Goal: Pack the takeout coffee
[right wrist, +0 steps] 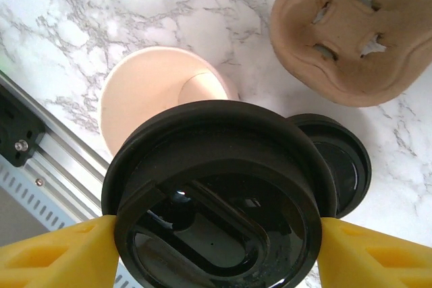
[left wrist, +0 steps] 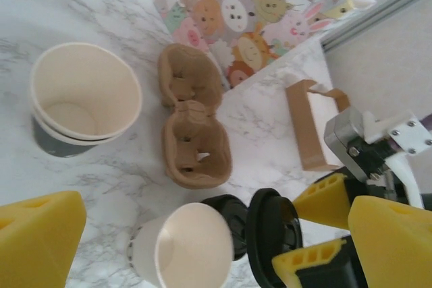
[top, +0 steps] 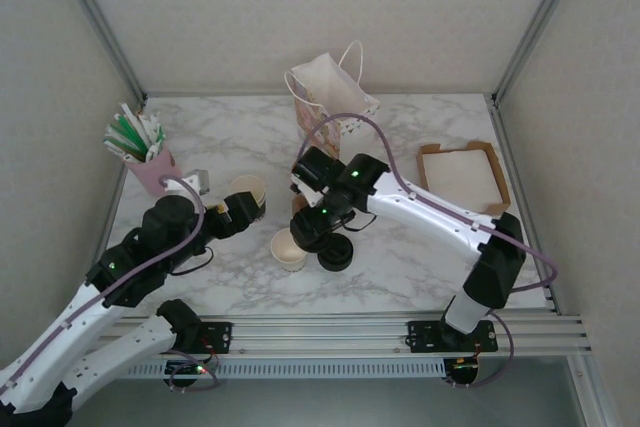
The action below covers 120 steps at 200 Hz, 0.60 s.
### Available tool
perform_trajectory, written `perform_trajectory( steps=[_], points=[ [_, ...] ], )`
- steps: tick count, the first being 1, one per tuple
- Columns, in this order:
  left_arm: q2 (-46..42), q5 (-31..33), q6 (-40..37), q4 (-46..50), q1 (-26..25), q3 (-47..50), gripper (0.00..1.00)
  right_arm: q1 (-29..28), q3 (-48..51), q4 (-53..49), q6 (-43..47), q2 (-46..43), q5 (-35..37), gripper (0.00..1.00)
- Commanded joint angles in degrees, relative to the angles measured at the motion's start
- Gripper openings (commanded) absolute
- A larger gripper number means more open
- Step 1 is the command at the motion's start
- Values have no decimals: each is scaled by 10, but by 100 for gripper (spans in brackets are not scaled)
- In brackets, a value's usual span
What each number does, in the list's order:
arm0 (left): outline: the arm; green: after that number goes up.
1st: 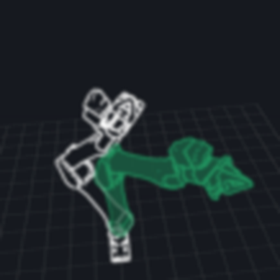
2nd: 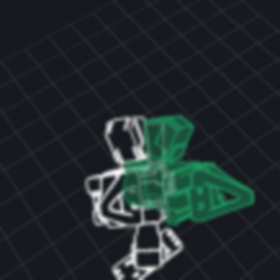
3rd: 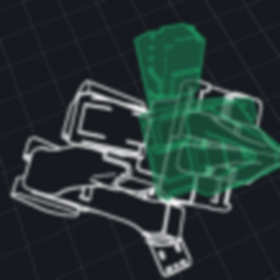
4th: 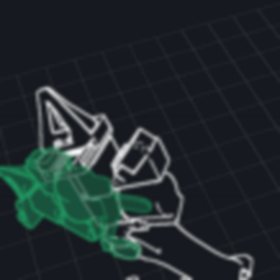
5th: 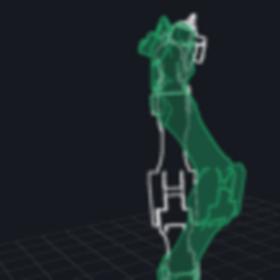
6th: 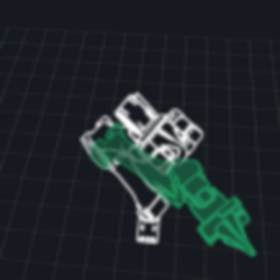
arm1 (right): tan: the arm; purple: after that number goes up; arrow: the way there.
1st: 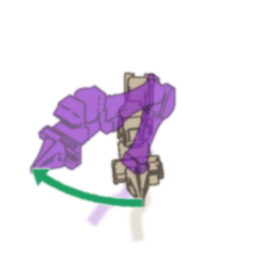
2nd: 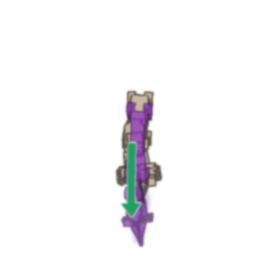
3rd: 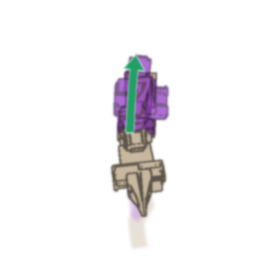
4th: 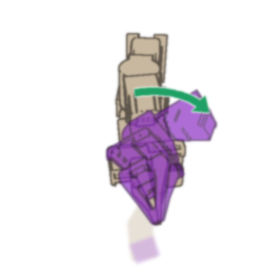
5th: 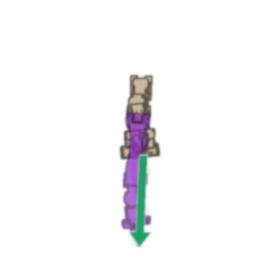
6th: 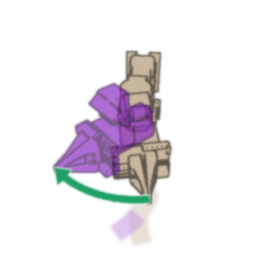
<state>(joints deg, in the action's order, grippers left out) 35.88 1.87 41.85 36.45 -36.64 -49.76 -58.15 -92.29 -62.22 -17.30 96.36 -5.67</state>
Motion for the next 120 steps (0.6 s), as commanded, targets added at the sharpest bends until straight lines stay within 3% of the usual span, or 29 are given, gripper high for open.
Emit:
perform_trajectory(
  steps=[1, 27, 54, 120],
  points=[
    [-10, 2, -24, 63, 31, -16, 100, -24, -47, -44, 3, 35, 11, 72],
    [-63, 61, -12, 47, 40, 15, 100, -39, -83, -69, 2, 73, 32, 72],
    [-129, 47, -10, 23, 39, 33, 100, -48, -113, -87, -2, 100, 42, 72],
    [-130, 28, -22, 42, 39, 14, 100, -58, -172, -115, -3, 154, 48, 73]
  ],
)
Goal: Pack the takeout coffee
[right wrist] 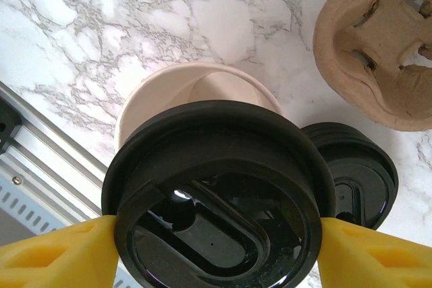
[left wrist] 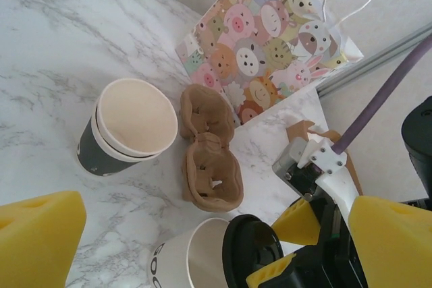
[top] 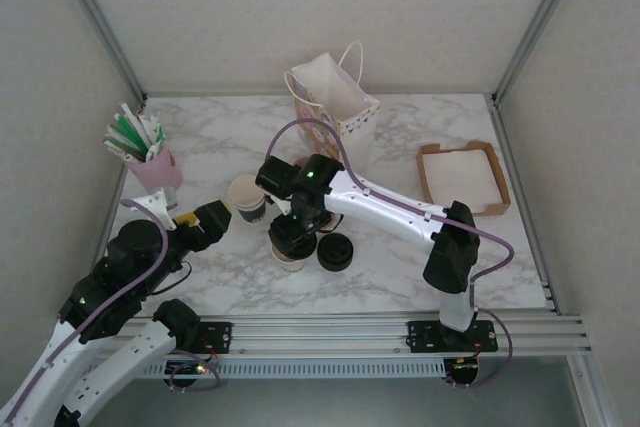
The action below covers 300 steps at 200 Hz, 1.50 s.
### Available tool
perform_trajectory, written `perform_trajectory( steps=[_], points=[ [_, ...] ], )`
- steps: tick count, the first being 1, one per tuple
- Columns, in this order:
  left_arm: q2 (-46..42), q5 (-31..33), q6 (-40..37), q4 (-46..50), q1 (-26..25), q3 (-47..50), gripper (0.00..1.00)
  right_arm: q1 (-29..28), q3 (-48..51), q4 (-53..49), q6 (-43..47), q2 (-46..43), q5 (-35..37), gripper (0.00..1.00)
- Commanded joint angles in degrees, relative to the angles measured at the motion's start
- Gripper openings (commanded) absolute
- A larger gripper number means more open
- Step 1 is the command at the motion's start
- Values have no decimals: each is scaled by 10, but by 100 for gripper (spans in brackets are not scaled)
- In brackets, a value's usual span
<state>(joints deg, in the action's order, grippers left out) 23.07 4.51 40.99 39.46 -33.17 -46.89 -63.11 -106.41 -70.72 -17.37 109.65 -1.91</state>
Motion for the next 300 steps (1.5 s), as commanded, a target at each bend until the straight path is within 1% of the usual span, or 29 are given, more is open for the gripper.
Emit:
perform_trajectory(
  steps=[1, 59, 107, 300],
  points=[
    [-2, 1, -14, 12, 4, -15, 100, -9, -32, -31, -3, 22, 11, 73],
    [-20, 4, -14, 9, 5, -14, 100, -13, -73, -50, 1, 60, 11, 73],
    [-22, 3, -16, 8, 5, -14, 100, -14, -88, -57, 2, 78, 10, 73],
    [-20, -3, -20, 8, 4, -14, 100, -22, -86, -50, -2, 100, 0, 73]
  ],
)
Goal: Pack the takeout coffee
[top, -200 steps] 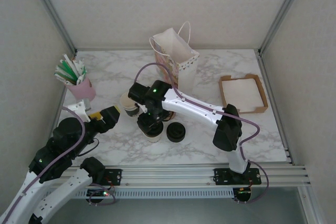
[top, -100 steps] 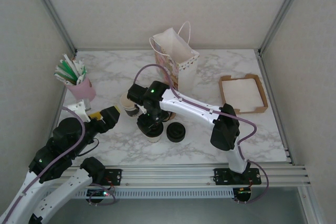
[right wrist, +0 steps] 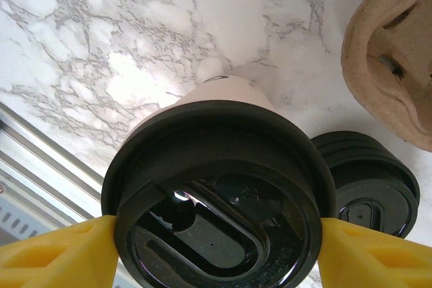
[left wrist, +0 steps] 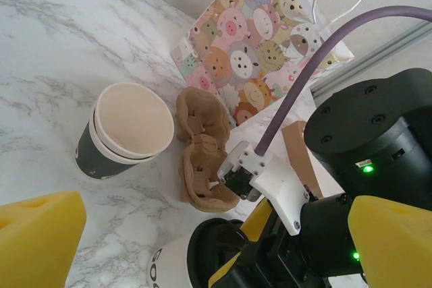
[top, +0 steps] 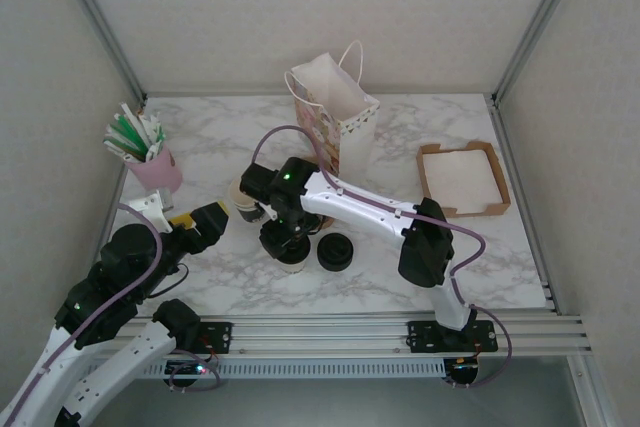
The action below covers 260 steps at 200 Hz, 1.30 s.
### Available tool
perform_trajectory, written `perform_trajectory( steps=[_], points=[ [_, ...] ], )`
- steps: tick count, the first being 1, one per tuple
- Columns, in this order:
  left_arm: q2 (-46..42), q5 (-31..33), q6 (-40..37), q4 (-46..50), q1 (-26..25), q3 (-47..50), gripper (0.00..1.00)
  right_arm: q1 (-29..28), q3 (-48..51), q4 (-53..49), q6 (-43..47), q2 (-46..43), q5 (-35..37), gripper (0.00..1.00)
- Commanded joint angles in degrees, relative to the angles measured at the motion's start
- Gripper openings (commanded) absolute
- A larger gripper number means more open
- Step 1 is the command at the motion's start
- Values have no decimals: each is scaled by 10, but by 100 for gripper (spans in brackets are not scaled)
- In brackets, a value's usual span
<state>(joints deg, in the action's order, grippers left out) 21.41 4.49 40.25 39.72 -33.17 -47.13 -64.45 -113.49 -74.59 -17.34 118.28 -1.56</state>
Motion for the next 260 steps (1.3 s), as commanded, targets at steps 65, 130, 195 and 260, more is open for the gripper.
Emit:
perform_trajectory(
  steps=[65, 130, 195, 260],
  points=[
    [-3, -3, -13, 4, 4, -11, 100, -10, -16, -13, -2, 20, -1, 73],
    [-3, -3, -13, 4, 4, -11, 100, -17, 3, -15, -10, 28, 21, 73],
    [-1, -3, -14, 2, 4, -11, 100, -24, 39, -6, -23, 24, 38, 72],
    [3, -4, -14, 2, 4, -10, 100, -24, 59, 4, -28, 32, 49, 72]
  ],
)
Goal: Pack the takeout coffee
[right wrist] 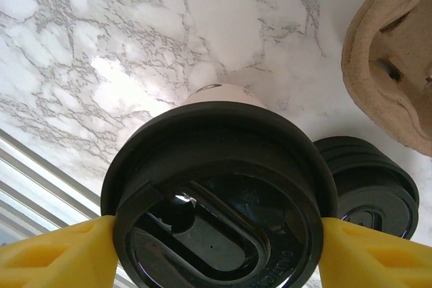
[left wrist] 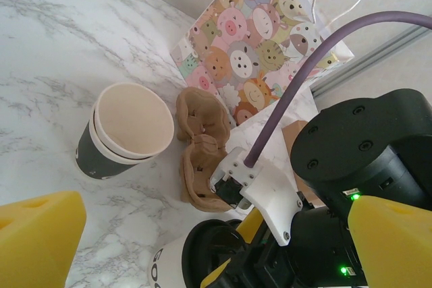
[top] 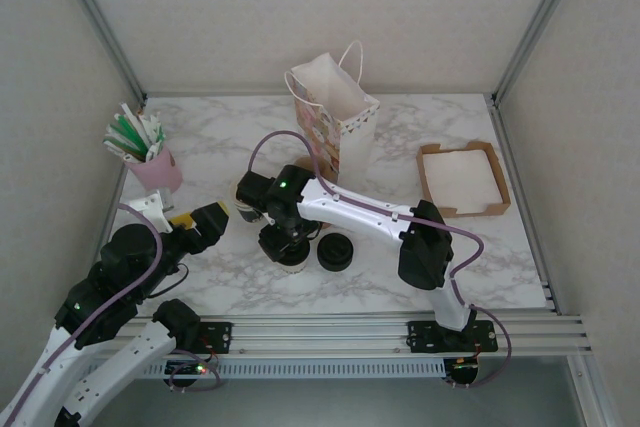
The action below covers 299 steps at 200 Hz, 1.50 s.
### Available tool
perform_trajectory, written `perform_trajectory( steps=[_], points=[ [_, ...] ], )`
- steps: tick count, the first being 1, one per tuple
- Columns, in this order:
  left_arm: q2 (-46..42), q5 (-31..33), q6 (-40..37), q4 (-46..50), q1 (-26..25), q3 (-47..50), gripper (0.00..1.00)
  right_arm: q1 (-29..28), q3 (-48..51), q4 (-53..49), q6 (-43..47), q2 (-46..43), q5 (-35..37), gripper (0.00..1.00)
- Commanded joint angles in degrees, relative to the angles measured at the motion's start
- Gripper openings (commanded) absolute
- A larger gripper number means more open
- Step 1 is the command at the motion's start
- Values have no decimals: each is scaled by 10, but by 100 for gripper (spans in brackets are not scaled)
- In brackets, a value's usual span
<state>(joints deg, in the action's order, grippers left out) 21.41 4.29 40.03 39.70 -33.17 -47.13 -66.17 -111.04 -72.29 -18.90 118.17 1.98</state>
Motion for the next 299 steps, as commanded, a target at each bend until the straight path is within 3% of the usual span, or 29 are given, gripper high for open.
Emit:
perform_trajectory(
  steps=[1, 59, 170, 219, 241, 256, 281, 299],
  points=[
    [3, -2, -12, 2, 4, -10, 100, -7, 35, -18, -13, 33, 13, 72],
    [5, -4, -12, -1, 5, -9, 100, -7, 35, -3, -17, 7, -2, 72],
    [42, -15, -7, -16, 4, -7, 100, -3, 26, 22, -14, -70, -12, 86],
    [84, -73, 3, -48, 5, 3, 97, 15, 92, 45, -21, -142, -7, 87],
    [117, -114, 14, -70, 5, 20, 88, 29, 153, 74, -28, -201, -15, 86],
    [140, -149, 23, -91, 5, 35, 75, 43, 205, 105, -34, -249, -27, 82],
    [176, -193, 39, -119, 4, 62, 51, 77, 297, 173, -50, -324, -80, 67],
    [194, -211, 52, -137, -2, 81, 32, 98, 356, 229, -61, -365, -130, 45]
  ],
)
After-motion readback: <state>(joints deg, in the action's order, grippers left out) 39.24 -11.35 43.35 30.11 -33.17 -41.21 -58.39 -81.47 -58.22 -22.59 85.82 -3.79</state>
